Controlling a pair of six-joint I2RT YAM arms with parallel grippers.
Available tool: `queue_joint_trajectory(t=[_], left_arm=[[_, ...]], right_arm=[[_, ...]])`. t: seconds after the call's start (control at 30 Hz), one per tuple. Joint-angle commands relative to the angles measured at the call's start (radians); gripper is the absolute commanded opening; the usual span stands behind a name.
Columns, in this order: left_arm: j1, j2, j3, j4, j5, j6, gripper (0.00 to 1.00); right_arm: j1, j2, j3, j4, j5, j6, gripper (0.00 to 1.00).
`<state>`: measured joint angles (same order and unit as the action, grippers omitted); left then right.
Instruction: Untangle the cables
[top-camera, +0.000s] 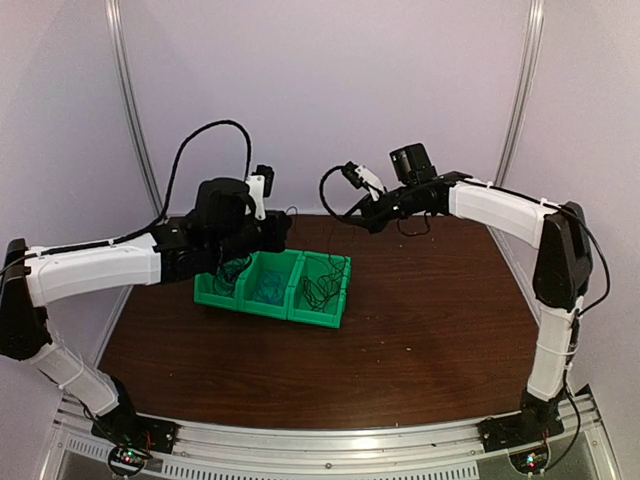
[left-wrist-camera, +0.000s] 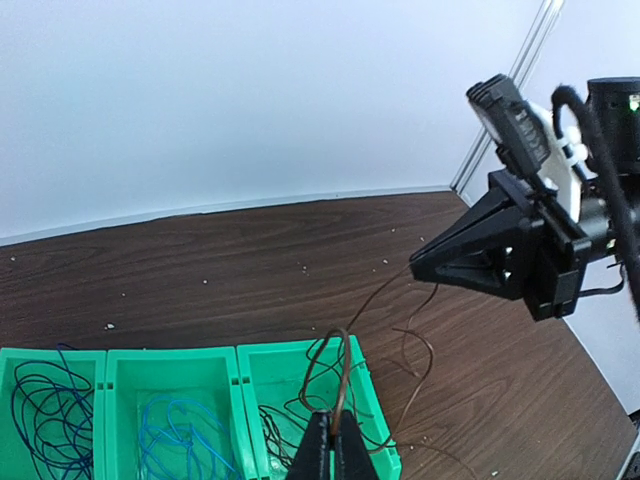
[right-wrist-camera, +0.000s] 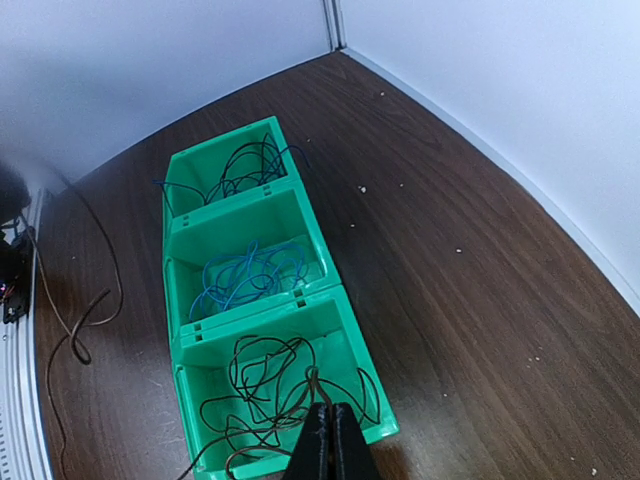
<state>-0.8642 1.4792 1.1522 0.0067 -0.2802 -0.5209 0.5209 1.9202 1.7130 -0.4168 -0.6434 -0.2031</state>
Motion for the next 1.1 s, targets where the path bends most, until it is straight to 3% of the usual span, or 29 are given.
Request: queue_joint_trajectory(t=[0.0, 0.33, 0.5, 0.77, 1.07], left_arm=[[0.021, 0.015, 0.0, 0.069, 0.007, 0.005, 0.0], [0.061, 0.155, -0.001, 0.12, 0.017, -0.022, 0.0], [0.07, 0.183, -0.028, 0.152, 0.012, -0.041, 0.0], [0.071, 0.2, -0.054, 0.15, 0.017, -0.053, 0.0], [0.071, 0.131, -0.14, 0.153, -0.006, -0.058, 0.0]], right_arm=[[0.03, 0.095, 0.081, -0.014, -0.042, 0.036, 0.0], [0.052, 0.311, 0.174, -0.048, -0.031, 0.054, 0.0], [0.053, 0.339, 0.181, -0.055, -0.033, 0.055, 0.0], [0.046, 0.294, 0.196, -0.092, 0.032, 0.033, 0.32], [-0.016, 0.176, 0.192, -0.144, 0.064, -0.032, 0.39]])
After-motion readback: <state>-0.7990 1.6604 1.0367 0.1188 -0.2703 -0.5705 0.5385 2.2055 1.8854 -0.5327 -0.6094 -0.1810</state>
